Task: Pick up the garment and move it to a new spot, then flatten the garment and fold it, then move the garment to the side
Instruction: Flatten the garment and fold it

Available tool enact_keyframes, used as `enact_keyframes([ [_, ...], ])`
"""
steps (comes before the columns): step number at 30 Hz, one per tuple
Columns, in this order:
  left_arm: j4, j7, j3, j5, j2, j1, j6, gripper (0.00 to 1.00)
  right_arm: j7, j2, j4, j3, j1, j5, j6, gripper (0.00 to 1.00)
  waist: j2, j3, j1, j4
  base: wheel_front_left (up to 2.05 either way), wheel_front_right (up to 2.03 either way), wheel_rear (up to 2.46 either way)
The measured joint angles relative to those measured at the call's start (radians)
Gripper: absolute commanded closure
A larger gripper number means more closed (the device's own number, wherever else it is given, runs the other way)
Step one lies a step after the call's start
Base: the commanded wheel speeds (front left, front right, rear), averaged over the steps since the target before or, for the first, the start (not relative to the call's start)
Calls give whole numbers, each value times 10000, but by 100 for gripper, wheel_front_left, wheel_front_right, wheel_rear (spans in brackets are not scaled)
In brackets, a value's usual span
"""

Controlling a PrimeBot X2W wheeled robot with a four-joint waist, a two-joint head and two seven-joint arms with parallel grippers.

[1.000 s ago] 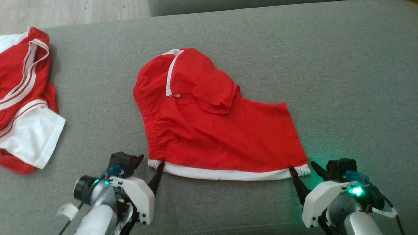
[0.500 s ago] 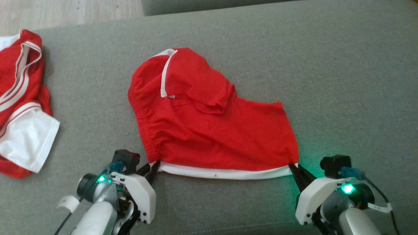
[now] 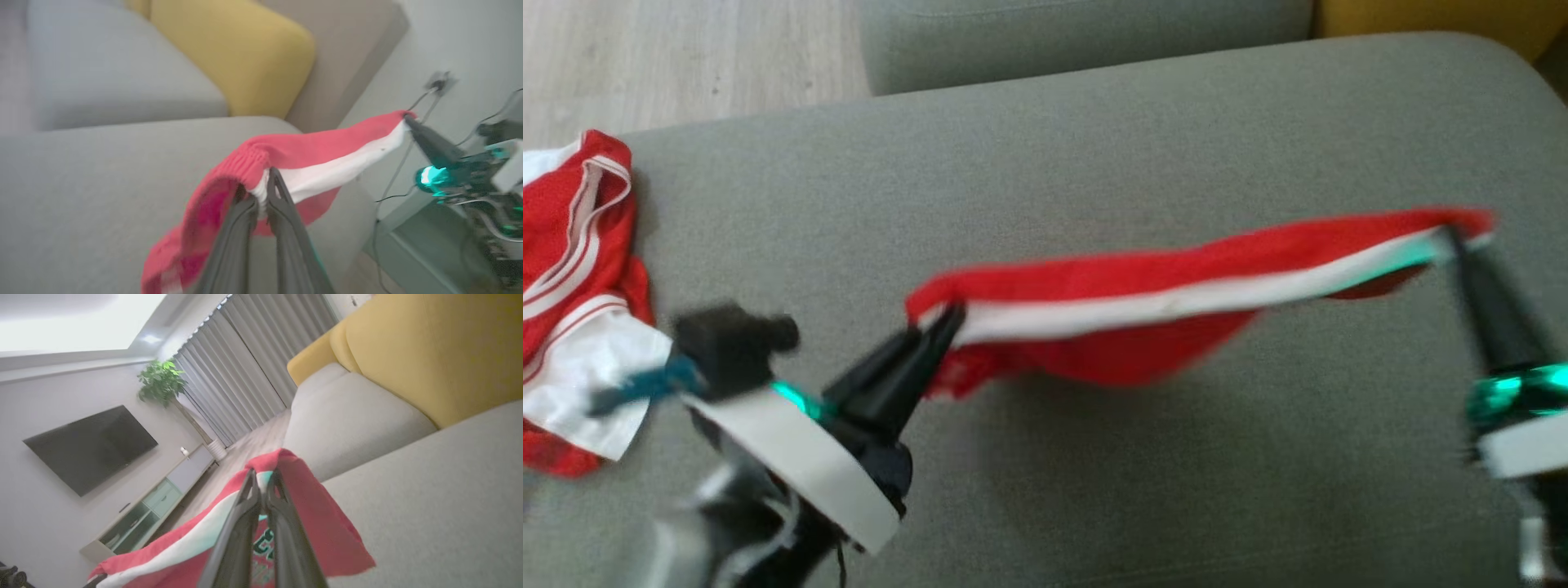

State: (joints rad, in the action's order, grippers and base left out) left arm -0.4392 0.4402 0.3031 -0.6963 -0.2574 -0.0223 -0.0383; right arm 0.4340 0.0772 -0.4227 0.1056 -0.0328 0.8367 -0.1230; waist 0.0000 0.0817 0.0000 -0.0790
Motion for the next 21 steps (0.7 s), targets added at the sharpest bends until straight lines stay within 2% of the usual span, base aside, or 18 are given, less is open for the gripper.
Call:
enact_keyframes([
  [3, -1352, 1127, -209, -874, 10, -989, 433, 100, 731, -65, -951, 719, 299, 694, 0, 100, 0, 197, 0, -29, 0, 0, 0],
  [6, -1517, 2157, -278, -1400, 44, -2765, 800, 100, 1430, -105, -1057, 1122, 1311, 779, 0, 100, 0, 487, 0, -67, 0, 0, 0],
  [9, -617, 3068, -217, -1772, 280, -4725, 1191, 100, 2046, -113, -322, 1304, 2852, 673, 0, 100, 0, 876, 0, -90, 0, 0, 0],
  [13, 1753, 3682, -119, -1716, 656, -7180, 1507, 100, 2449, -153, 1427, 1294, 5037, 44, 0, 100, 0, 1538, 0, -80, 0, 0, 0],
  [14, 2387, 3639, -107, -1542, 740, -7765, 1530, 100, 2429, -173, 1964, 1269, 5605, -180, 0, 100, 0, 1710, 0, -81, 0, 0, 0],
  [17, 4543, 2617, -67, -422, 1003, -9592, 1524, 100, 1914, -182, 3534, 1043, 7401, -974, 0, 100, 0, 2179, 1, -87, 0, 0, 0],
  [21, 6982, 485, -184, 665, 1530, -11646, 1507, 100, 196, -182, 5515, 742, 9939, -1254, 0, 100, 0, 2696, 1, -152, 0, 0, 0],
])
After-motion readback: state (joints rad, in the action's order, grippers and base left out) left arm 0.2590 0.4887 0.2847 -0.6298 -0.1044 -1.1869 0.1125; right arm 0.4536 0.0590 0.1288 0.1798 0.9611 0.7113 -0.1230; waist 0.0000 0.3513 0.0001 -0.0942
